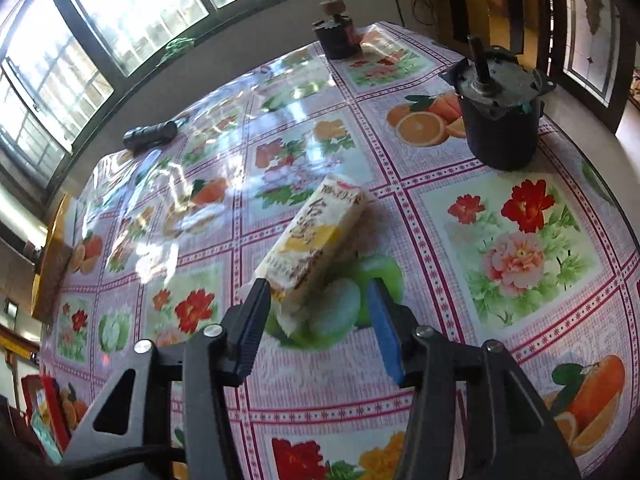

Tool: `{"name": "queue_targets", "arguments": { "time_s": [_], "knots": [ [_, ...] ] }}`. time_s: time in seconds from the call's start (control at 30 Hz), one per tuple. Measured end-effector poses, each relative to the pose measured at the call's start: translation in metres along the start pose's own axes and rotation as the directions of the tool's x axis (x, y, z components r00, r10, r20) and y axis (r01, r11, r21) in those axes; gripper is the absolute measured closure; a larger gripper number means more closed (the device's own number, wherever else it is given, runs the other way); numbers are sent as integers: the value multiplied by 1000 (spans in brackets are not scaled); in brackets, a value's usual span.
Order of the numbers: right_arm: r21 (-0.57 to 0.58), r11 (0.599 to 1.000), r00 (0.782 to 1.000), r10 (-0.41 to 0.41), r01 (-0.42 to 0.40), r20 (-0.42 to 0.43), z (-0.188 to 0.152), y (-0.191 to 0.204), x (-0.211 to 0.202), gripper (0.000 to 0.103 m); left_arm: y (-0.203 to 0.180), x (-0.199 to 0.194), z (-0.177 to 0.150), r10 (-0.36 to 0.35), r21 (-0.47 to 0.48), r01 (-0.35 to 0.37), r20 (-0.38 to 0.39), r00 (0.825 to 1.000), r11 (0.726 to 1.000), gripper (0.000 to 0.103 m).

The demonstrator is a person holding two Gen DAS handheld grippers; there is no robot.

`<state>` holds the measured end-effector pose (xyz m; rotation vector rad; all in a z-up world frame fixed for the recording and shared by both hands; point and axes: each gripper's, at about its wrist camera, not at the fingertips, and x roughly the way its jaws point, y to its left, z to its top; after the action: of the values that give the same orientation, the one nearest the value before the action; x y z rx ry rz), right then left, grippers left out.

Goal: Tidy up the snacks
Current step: 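Grasp the white square packet with the left tool while the right tool grasps the yellow-white Taiwan cake packet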

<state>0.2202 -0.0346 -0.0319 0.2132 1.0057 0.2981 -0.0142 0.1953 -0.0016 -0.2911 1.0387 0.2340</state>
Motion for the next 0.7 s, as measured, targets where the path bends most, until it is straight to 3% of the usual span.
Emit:
{"name": "queue_targets", "arguments": {
  "time_s": [0.1, 0.23, 0.3, 0.53, 0.7],
  "knots": [
    [0, 998, 998, -63, 63, 21, 10, 14, 13, 47, -2, 3, 0, -12, 5, 12, -13, 1000, 1000, 73],
    [-188, 964, 982, -188, 190, 29, 13, 41, 27, 49, 1, 4, -1, -25, -3, 25, -17, 1000, 1000, 73],
    [-284, 934, 976, -213, 218, 47, 7, 49, 27, 66, 2, 4, -2, -31, -8, 30, -19, 999, 1000, 73],
    [-287, 958, 1000, -10, 14, 16, -23, 31, -17, 68, -3, -6, -8, -38, -4, 38, -6, 999, 999, 73],
    [-265, 953, 988, 155, -148, 5, -63, 29, -66, 68, -5, -21, -16, -12, -8, 12, 26, 1000, 1000, 73]
  ]
}}
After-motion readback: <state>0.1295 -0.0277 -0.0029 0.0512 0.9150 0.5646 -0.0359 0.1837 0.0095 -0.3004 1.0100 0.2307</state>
